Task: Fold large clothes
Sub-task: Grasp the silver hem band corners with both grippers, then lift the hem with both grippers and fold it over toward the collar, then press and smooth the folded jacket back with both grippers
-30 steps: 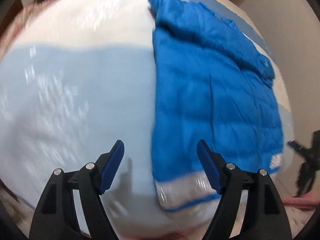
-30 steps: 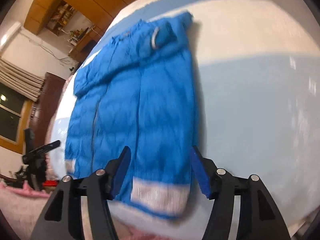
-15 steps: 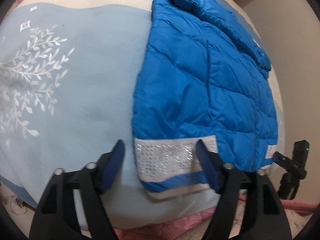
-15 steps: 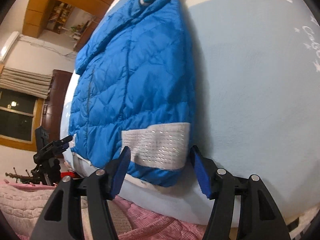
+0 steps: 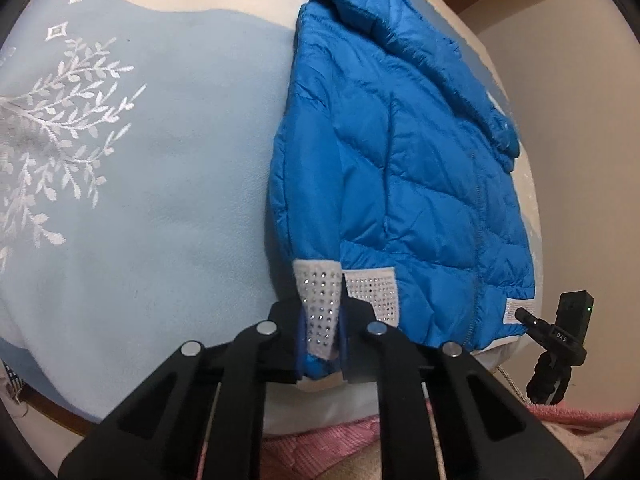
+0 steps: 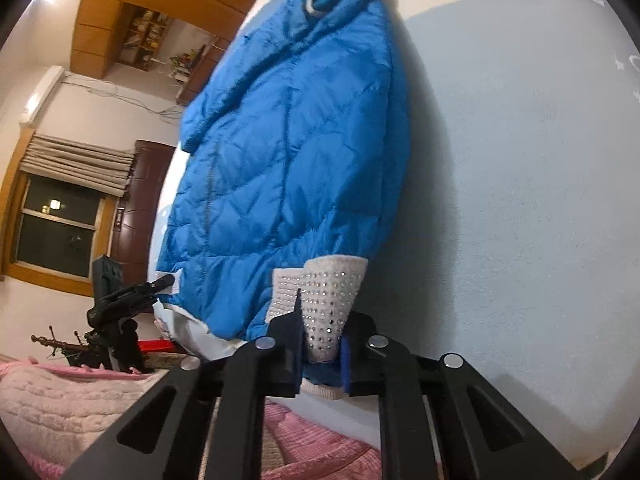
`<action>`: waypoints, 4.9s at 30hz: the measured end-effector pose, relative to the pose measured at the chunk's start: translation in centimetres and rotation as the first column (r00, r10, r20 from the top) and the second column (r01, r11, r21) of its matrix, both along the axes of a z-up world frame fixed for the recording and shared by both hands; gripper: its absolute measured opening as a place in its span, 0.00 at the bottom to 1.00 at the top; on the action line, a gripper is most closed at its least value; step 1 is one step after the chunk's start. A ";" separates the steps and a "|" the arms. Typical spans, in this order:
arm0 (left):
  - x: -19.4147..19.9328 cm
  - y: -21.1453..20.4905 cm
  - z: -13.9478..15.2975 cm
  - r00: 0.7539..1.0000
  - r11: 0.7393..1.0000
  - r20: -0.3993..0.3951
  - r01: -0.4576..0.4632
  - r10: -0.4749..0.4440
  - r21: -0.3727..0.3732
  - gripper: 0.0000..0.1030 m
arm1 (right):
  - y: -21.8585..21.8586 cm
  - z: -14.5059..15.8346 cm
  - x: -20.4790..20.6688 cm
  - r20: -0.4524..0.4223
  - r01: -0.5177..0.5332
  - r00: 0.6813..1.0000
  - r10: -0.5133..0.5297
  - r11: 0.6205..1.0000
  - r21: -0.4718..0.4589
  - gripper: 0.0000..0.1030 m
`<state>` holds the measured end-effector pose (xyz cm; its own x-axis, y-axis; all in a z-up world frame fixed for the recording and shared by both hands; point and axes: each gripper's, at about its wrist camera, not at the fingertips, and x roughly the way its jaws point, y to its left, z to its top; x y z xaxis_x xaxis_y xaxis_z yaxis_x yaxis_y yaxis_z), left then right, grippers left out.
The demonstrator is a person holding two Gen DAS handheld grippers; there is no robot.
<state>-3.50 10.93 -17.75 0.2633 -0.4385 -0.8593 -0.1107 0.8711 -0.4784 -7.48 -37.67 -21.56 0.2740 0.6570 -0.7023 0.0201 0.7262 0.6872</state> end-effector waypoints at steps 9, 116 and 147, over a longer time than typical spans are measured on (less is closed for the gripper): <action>-1.4 1.0 -2.2 0.997 1.000 -0.074 -0.006 0.005 -0.014 0.11 | -0.2 -1.5 -1.0 -0.077 -0.021 0.997 0.019 1.000 -0.017 0.11; 37.8 -1.8 2.5 0.989 0.961 0.147 -0.041 0.000 0.273 0.08 | -5.3 2.8 34.7 0.024 0.244 0.969 -0.247 0.931 -0.272 0.15; 30.8 -14.4 3.0 0.924 0.929 0.325 0.077 -0.203 0.362 0.15 | 10.1 4.9 29.7 0.337 0.237 0.937 -0.090 0.873 -0.425 0.15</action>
